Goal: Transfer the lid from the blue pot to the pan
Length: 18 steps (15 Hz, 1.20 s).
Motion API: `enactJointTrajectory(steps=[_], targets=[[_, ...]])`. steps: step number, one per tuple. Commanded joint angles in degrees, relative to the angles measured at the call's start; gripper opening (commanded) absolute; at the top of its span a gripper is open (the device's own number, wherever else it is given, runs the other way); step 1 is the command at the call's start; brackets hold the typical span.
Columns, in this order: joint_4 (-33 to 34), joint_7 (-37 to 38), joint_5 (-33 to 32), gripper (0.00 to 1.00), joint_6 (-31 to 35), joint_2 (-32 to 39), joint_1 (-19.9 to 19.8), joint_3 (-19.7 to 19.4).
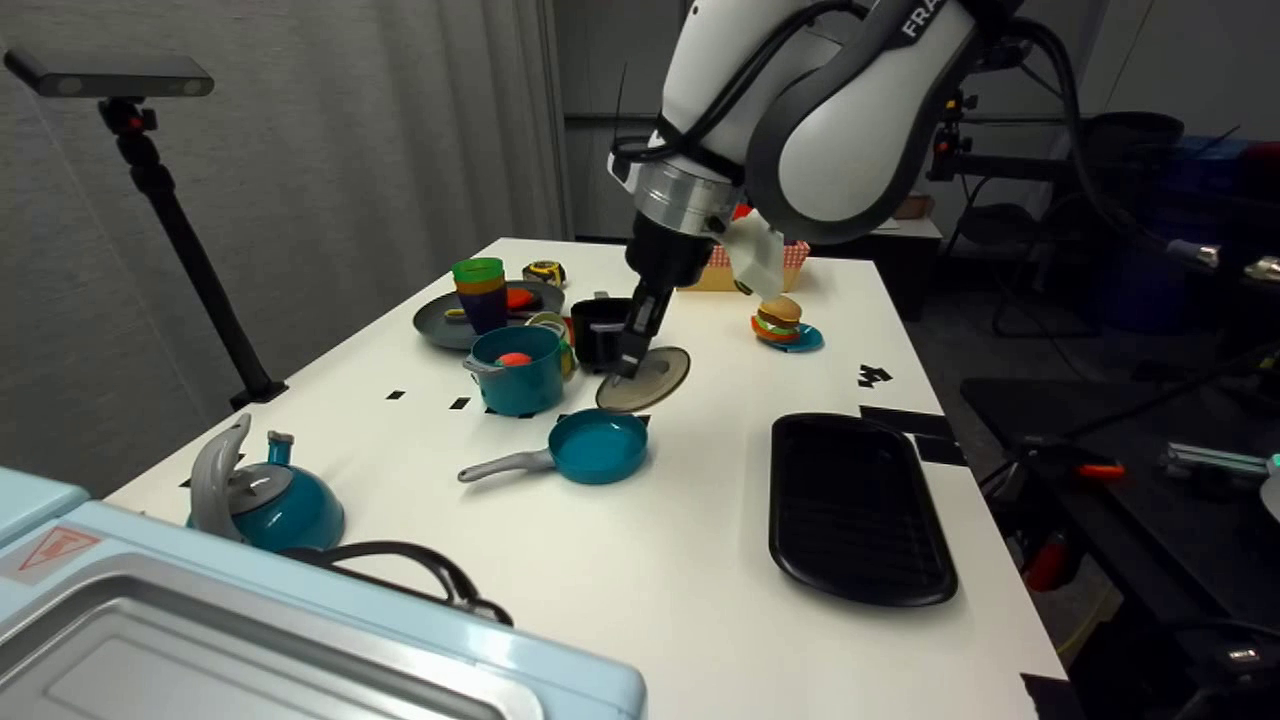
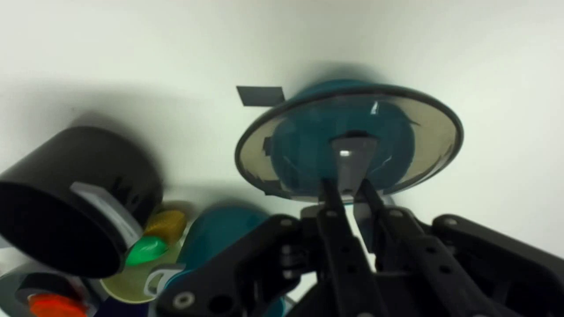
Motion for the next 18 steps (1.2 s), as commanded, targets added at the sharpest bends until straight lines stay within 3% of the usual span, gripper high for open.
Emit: enactJointTrajectory(steps=[1,9,18], targets=[[-4.2,-4.7,2.7,0.04,3.8,-1.5,-3.1,4.2],[-0.8,-3.7,0.5,0.04,11.5,3.8,-1.6,4.0],[6.8,-2.1,-0.8,0.04,11.5,12.3,1.5,1.0]])
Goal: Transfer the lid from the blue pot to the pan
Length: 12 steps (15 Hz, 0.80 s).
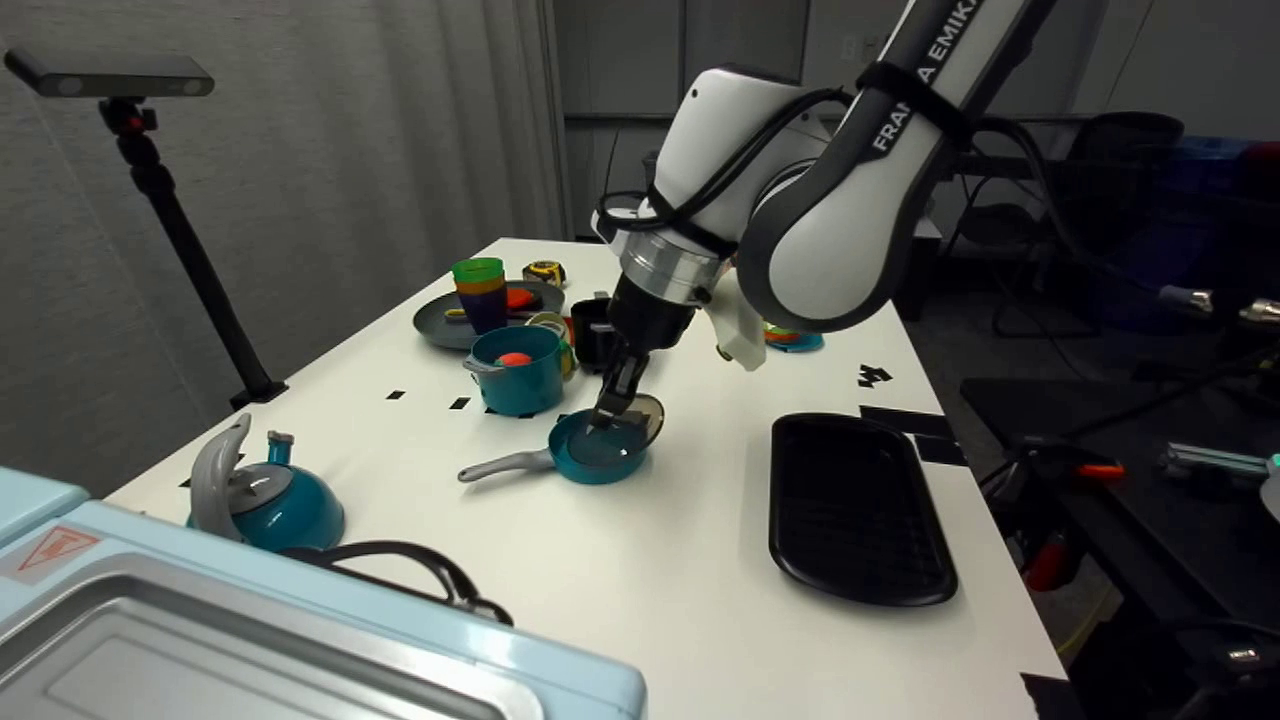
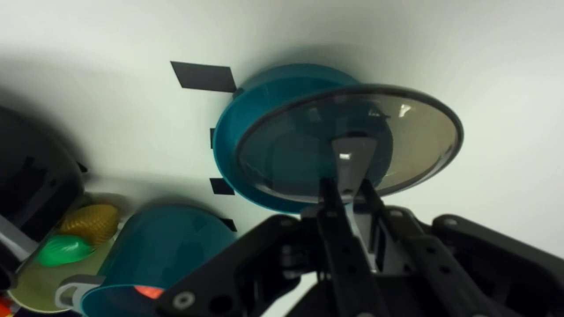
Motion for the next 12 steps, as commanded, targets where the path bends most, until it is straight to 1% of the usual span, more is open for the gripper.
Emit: enactJointTrajectory(steps=[1,5,9,10,11,12], targets=[[4.4,0.9,-0.8,0.04,1.2,4.2,2.5,-2.5],[6.7,1.0,-0.9,0.04,1.9,6.2,3.5,-3.6],[7.9,1.7,-0.6,0.04,1.1,7.1,4.5,-4.8],[8.0,1.9,-0.6,0.39,1.0,7.2,4.7,-5.0],[8.2,2.0,-0.6,0.4,0.8,7.4,4.9,-5.3],[8.3,2.1,-0.6,0.47,0.7,7.5,5.1,-5.4]])
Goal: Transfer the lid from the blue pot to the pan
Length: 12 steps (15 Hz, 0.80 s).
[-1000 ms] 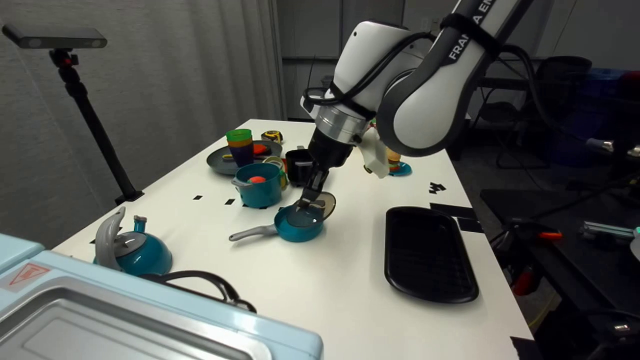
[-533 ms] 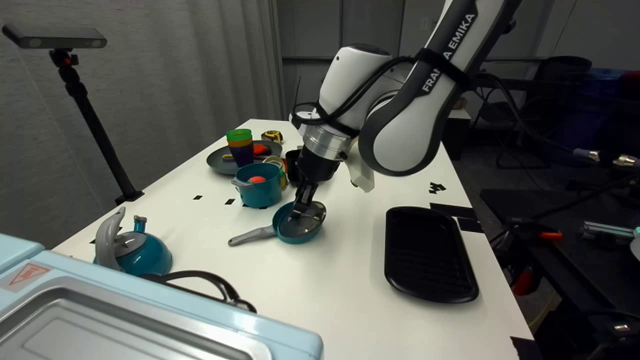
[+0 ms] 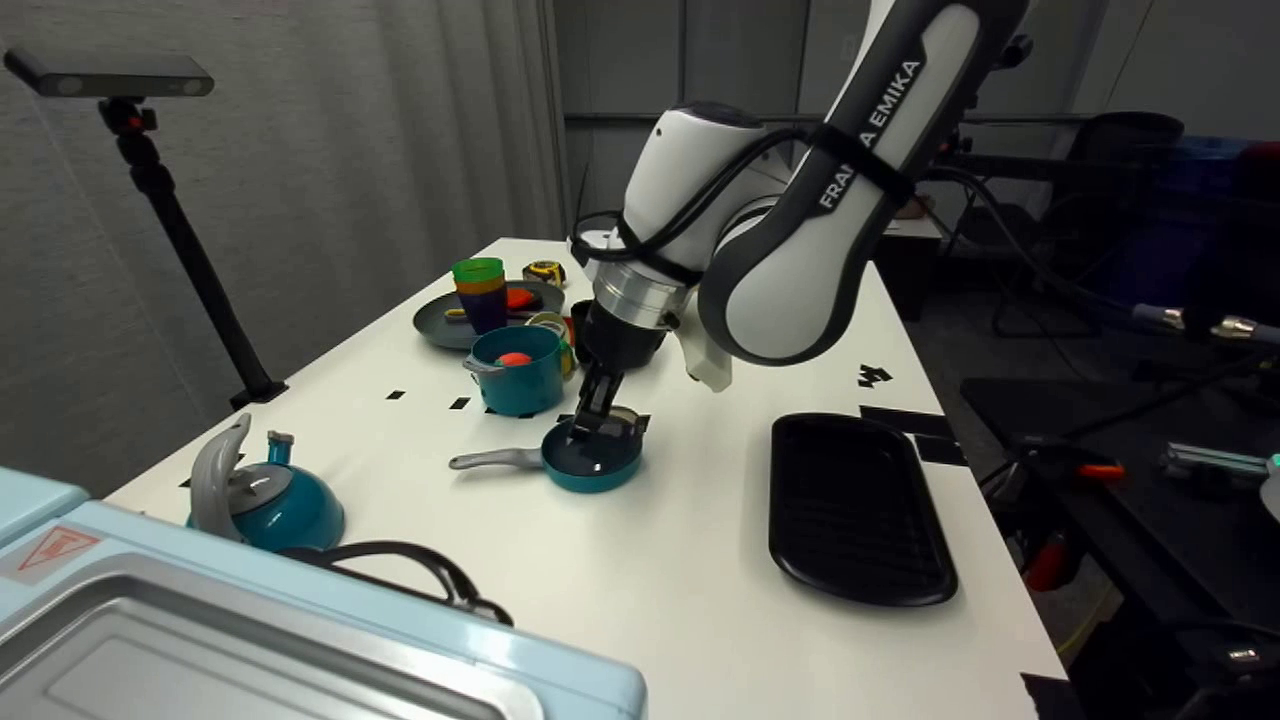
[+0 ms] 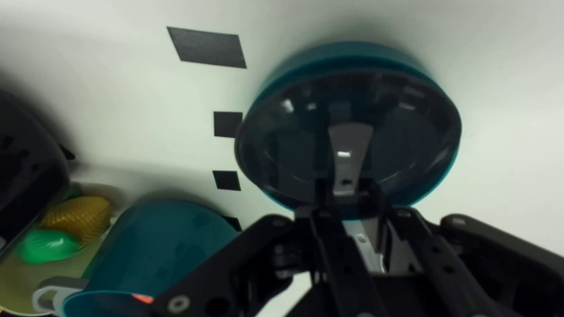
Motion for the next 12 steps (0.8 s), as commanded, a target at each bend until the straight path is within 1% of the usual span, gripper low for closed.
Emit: enactJointTrajectory(steps=[1,3,5,6,7,8,12], targets=[[1.7,1.6,-0.5,0.54,0.7,1.5,1.6,-1.7],[1.8,1.6,-0.5,0.69,0.8,1.6,1.5,-1.7],[1.9,1.5,-0.5,0.83,1.0,1.7,1.4,-1.6],[2.0,1.4,-0.6,0.92,1.1,1.7,1.3,-1.4],[2.0,1.4,-0.6,0.98,1.2,1.8,1.2,-1.3],[2.0,1.3,-0.6,1.0,1.1,1.8,1.2,-1.2],[2.2,1.1,-0.8,1.0,1.6,2.0,1.4,-1.5]])
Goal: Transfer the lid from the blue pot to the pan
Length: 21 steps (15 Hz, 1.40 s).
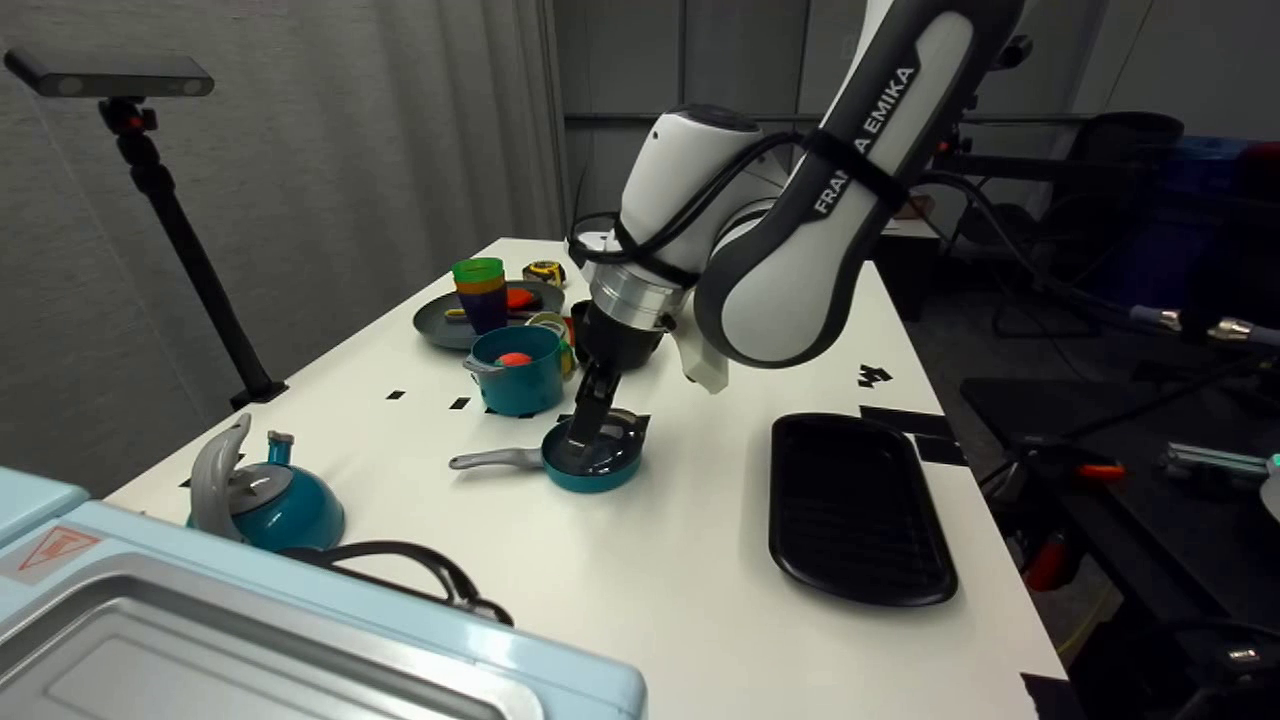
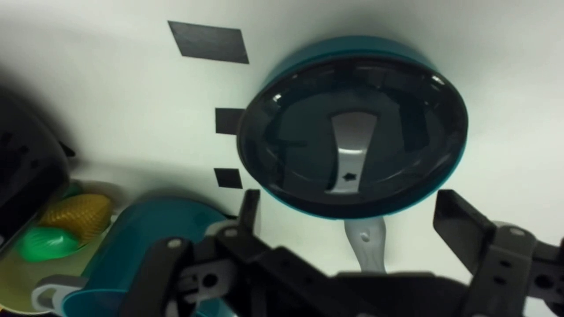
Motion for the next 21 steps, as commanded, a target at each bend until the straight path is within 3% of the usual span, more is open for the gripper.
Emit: enactJointTrajectory(steps=[1,2,3,14,15,21], targets=[[1.6,0.9,-0.8,1.0,1.6,1.4,0.9,-1.0],[1.7,0.9,-0.8,1.0,1.6,1.5,0.9,-0.9],[-6.9,-0.7,-1.5,1.0,0.6,-8.3,-0.4,-0.2],[-22.5,-1.0,-4.2,1.0,-1.7,-29.8,0.0,-2.3],[-18.2,-0.1,-3.3,1.0,-0.2,-24.9,-0.2,-1.8],[-21.3,-0.1,-3.5,1.0,-0.3,-28.0,-0.2,-1.8]])
